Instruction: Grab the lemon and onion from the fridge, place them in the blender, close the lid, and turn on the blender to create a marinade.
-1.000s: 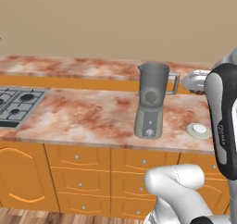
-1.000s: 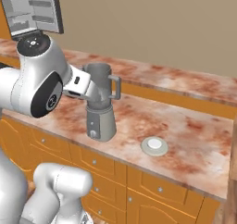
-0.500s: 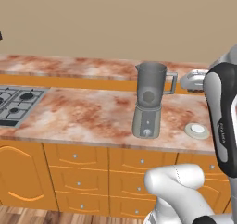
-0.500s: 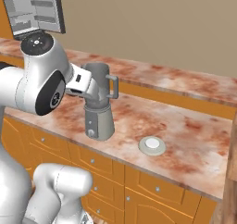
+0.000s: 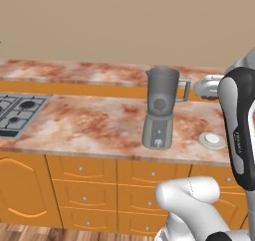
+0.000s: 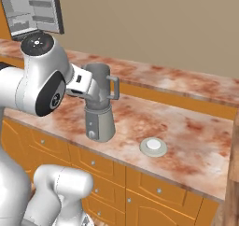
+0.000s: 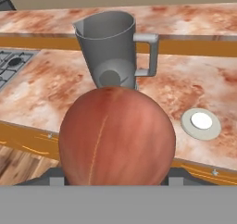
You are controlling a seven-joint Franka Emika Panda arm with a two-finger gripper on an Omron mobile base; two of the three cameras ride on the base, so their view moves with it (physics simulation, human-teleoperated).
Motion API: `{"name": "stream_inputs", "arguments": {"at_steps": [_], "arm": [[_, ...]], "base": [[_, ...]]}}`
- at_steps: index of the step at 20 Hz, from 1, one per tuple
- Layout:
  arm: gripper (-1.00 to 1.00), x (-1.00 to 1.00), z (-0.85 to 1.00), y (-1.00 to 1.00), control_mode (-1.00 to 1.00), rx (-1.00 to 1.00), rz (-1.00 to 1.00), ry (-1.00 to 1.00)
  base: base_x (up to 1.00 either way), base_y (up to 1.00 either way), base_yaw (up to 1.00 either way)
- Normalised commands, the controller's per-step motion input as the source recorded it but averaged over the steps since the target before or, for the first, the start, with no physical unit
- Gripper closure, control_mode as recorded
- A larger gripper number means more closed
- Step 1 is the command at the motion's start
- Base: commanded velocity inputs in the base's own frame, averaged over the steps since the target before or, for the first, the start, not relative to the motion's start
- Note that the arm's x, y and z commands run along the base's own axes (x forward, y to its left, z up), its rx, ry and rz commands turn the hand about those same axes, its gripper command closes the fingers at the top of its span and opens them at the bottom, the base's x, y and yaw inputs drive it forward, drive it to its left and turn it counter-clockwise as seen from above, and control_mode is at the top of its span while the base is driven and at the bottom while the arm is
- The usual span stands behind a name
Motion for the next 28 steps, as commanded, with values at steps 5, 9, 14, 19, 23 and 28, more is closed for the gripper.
{"name": "stream_inputs", "arguments": {"at_steps": [5,9,14,19,23,28], "arm": [[1.0,0.0,0.0,0.0,1.0,0.0,0.0,0.0],[1.0,0.0,0.0,0.0,1.0,0.0,0.0,0.0],[1.0,0.0,0.0,0.0,1.0,0.0,0.0,0.0],[1.0,0.17,0.0,0.0,-1.0,0.0,0.0,0.01],[1.0,0.57,0.0,0.0,-1.0,0.0,0.0,0.12],[1.0,0.64,0.01,0.0,-1.0,0.0,0.0,0.14]], "base": [[0.27,0.22,-0.22],[0.3,0.3,-0.17],[0.23,0.3,-0.03],[0.08,0.01,0.0],[0.0,0.0,0.0],[0.0,0.0,0.0]]}}
